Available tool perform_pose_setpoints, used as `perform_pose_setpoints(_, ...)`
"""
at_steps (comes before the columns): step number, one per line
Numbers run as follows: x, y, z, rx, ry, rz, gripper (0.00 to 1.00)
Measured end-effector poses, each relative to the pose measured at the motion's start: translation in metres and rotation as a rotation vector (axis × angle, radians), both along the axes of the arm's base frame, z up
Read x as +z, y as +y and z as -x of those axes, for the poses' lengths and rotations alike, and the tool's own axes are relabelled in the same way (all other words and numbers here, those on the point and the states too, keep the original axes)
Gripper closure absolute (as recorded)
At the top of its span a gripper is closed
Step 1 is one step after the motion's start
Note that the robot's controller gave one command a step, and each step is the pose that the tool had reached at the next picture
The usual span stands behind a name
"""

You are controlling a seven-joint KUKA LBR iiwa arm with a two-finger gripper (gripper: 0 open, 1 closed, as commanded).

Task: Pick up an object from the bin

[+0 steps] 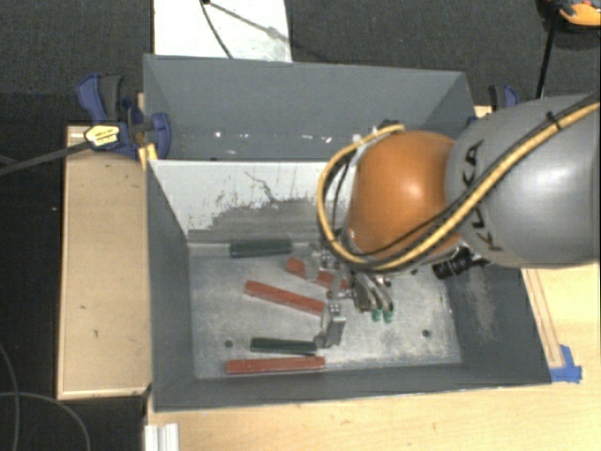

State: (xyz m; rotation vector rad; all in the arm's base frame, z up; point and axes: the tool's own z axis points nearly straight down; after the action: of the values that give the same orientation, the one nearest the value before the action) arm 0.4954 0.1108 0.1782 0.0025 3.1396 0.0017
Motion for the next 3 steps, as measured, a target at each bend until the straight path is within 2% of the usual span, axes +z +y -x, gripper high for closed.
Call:
perform_pose_setpoints(1,-0.051,0.013,-0.073,0.01,-0.007,-0.001,0.0)
perform_pose_setpoints(2,-0.061,0.005,-0.09,-0.054,0.003,0.001,0.0)
perform_pose_setpoints(3,-0.067,0.031,-0.057,-0.202,0.003,0.0,0.0)
